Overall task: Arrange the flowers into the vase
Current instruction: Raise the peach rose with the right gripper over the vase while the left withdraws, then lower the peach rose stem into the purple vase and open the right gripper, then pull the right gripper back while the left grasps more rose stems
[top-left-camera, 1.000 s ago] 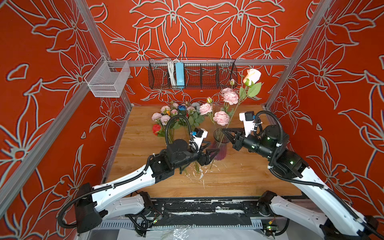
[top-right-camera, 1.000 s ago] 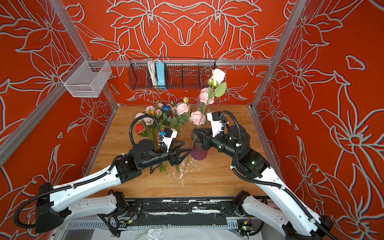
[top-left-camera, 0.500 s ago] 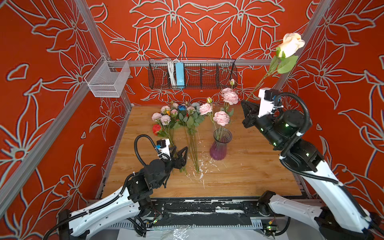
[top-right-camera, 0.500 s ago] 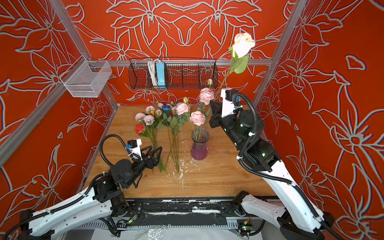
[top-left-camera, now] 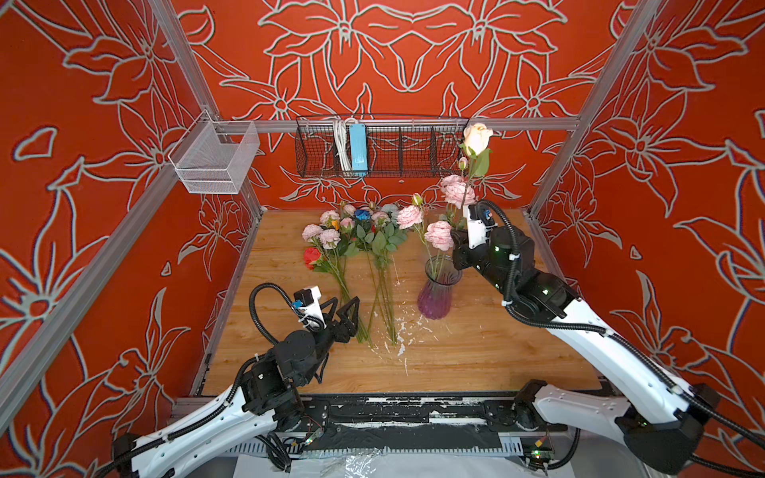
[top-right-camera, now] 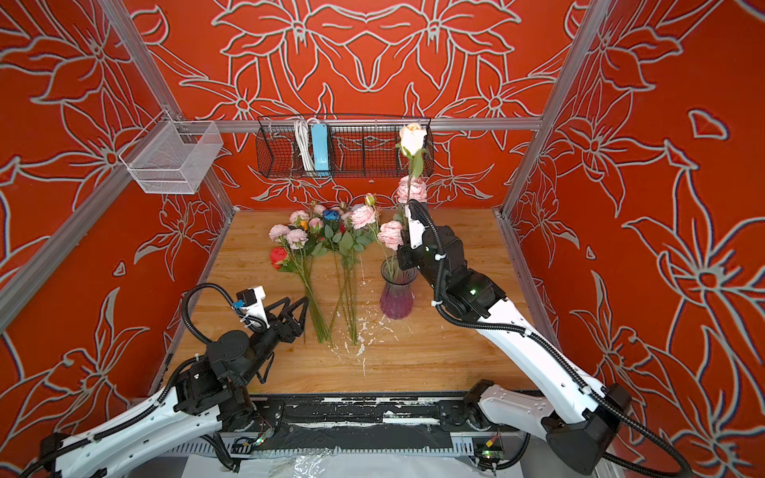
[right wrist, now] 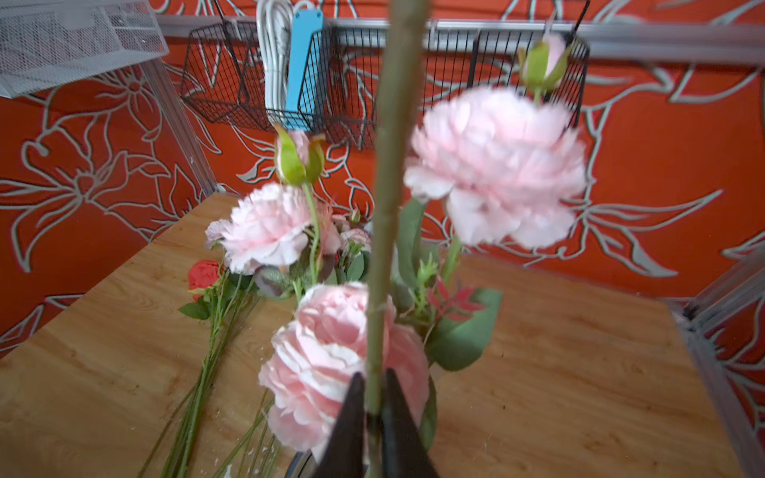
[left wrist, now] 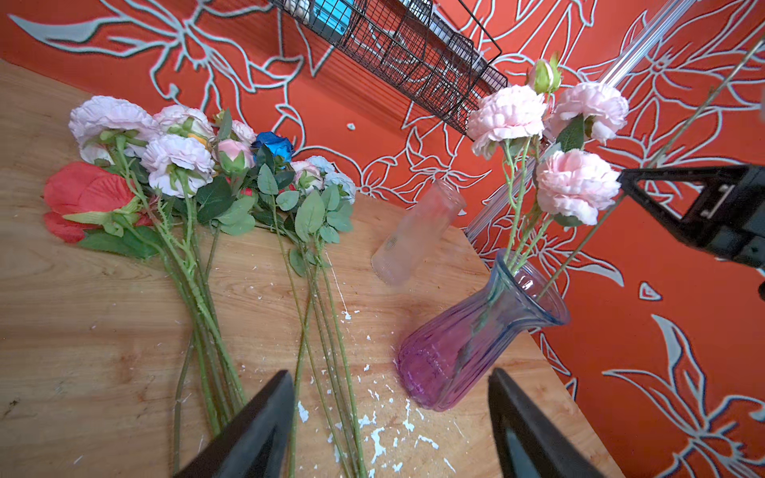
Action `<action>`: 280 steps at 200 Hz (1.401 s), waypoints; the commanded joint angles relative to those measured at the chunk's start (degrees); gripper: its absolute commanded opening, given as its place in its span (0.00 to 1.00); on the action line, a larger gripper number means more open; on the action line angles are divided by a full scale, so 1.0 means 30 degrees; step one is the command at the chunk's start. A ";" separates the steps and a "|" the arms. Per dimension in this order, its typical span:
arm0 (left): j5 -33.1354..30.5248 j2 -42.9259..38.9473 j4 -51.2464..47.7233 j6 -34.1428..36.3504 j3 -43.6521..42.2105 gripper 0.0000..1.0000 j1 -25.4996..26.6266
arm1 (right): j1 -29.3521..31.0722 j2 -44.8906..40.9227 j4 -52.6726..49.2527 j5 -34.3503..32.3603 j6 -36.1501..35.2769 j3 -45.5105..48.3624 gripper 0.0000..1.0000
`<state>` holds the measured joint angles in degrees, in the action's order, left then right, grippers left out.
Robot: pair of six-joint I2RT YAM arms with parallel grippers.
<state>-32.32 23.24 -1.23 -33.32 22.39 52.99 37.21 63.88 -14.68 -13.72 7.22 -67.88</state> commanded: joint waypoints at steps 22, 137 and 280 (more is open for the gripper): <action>-0.0503 -0.0424 -0.0292 -0.0604 -0.0446 0.74 0.0062 | 0.0018 -0.0289 -0.0512 -0.0101 0.1703 0.0714 0.35; -0.1901 0.1212 -0.1500 -0.1278 0.0253 0.77 0.0039 | 0.0055 -0.5027 -0.3443 0.2333 0.3623 0.1989 0.45; 0.9351 2.0094 -0.6213 -0.2770 1.0574 0.51 -1.1886 | 0.0041 -1.3579 -0.3379 0.0425 0.9622 1.3279 0.27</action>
<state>-9.50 78.43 -17.93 -42.00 50.15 19.97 37.21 25.58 -25.93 -11.97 31.88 -29.32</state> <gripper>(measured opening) 0.544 0.277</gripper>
